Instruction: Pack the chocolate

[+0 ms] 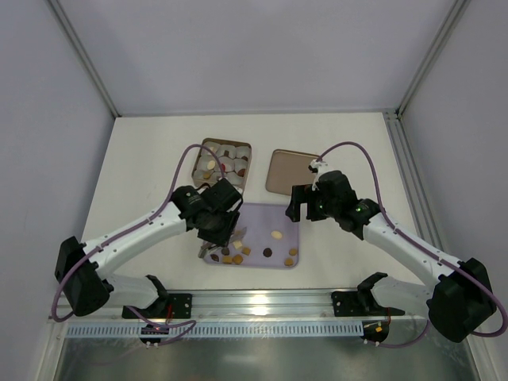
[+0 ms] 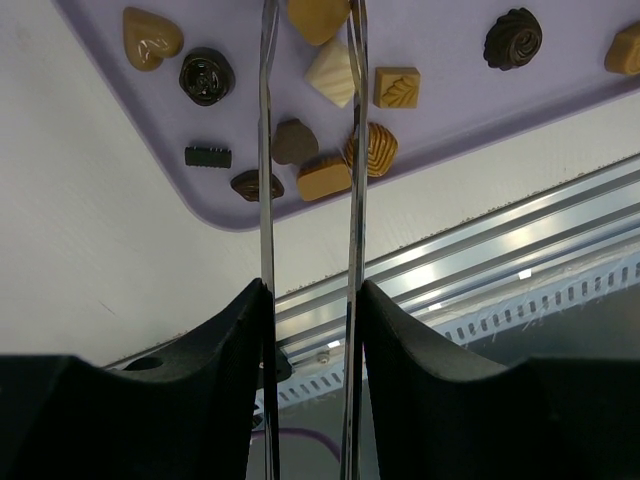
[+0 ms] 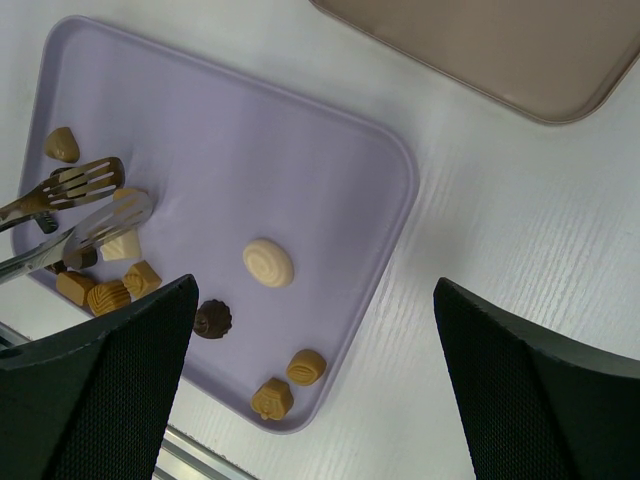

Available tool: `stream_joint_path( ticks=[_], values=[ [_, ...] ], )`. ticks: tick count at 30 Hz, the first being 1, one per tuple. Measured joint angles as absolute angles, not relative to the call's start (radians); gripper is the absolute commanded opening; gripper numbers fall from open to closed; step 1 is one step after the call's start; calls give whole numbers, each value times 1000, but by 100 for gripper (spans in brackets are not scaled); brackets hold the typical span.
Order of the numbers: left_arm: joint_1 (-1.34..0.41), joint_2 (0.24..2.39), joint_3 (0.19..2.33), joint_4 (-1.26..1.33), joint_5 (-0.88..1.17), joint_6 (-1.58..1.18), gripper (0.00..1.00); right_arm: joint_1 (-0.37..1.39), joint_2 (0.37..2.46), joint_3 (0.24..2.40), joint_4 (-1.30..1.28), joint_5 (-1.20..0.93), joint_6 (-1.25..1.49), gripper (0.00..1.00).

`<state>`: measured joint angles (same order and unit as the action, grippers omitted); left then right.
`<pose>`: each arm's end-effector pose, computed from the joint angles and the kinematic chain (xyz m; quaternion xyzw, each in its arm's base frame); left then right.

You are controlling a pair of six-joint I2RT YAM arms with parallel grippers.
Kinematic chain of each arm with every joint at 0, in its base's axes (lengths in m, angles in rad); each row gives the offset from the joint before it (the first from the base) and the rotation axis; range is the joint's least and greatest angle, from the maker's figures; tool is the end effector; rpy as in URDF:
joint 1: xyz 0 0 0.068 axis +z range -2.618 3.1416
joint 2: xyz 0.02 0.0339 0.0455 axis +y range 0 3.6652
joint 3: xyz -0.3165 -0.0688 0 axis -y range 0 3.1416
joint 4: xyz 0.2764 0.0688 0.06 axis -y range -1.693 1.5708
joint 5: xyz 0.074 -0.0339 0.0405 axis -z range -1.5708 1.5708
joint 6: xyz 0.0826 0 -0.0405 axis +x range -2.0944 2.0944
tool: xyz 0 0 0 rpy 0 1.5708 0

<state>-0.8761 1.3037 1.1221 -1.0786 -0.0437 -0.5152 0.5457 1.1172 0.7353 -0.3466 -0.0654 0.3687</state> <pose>0.1737 -0.2028 0.2788 0.1739 0.9723 -0.0825 0.1325 0.2339 0.1483 0.2465 -0.0939 0.9074 0.2071 0.3535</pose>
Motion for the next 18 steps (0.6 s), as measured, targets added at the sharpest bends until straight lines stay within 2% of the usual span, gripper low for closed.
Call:
stream_joint_path(
  ticks=[10,18],
  values=[
    [-876,1328,1128,-1070,-44,-511,38,546,1117,725,-345,-65,369,100],
    [-877,1329,1147,-1074,-47,-493,40,546,1117,725,-345,-65,368,100]
  ],
)
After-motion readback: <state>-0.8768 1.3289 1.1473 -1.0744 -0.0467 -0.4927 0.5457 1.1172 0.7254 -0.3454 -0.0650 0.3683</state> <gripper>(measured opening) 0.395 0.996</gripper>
